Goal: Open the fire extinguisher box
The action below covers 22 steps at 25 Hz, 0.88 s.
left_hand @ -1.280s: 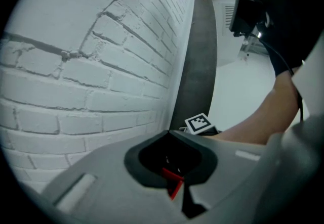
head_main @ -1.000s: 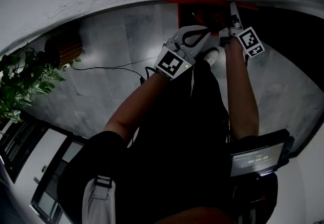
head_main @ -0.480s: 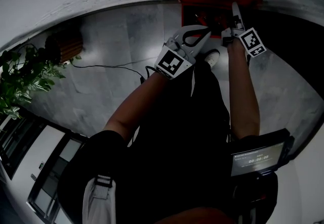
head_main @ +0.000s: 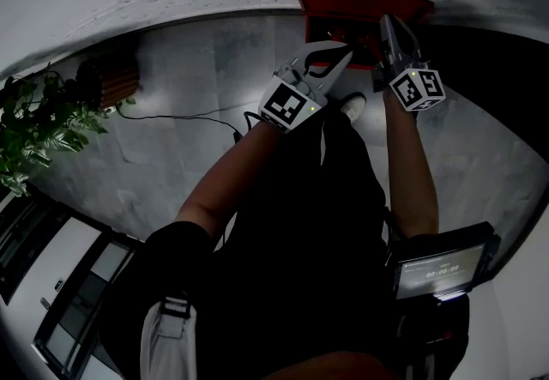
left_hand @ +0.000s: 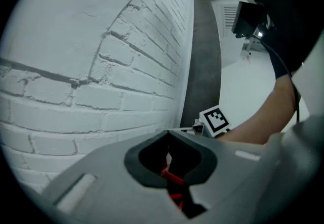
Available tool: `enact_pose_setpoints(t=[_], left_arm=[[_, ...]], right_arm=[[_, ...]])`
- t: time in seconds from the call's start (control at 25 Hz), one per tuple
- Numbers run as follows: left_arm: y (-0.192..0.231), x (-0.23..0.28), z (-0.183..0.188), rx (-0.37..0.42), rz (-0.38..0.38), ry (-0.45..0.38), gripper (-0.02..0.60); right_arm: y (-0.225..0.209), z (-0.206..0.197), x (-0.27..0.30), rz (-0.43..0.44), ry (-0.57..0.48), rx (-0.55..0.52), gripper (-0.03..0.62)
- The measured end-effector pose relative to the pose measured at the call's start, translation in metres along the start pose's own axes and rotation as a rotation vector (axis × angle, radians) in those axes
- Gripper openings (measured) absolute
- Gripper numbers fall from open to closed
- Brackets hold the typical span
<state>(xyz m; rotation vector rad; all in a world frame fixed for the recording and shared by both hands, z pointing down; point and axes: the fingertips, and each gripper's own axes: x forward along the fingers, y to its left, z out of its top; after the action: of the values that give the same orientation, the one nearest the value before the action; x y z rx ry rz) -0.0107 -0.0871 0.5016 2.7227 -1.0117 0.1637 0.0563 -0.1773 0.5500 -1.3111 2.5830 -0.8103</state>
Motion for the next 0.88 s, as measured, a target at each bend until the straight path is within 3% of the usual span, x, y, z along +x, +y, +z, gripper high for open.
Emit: enact_pose_setpoints(t=[0.2,0.48,0.72,0.88], left_arm=[[-0.017,-0.019,0.042,-0.004,0.016,-0.048,0.003],[-0.03,-0.043,0.076,-0.002,0.042,-0.076,0.003],[-0.056,-0.074,0.126,0.0,0.022,-0.121,0.003],[-0.086,-0.091,0.161,-0.002,-0.012,-0.121,0.003]], right_arm=[[0.071,0.039,-0.03,0.138,0.042,-0.18,0.008],[0.142,0.075,-0.07,0.282,0.053,-0.331,0.008],[0.221,0.107,-0.11,0.412,0.081,-0.407,0.008],[0.253,0.139,-0.142,0.454,0.062,-0.424,0.008]])
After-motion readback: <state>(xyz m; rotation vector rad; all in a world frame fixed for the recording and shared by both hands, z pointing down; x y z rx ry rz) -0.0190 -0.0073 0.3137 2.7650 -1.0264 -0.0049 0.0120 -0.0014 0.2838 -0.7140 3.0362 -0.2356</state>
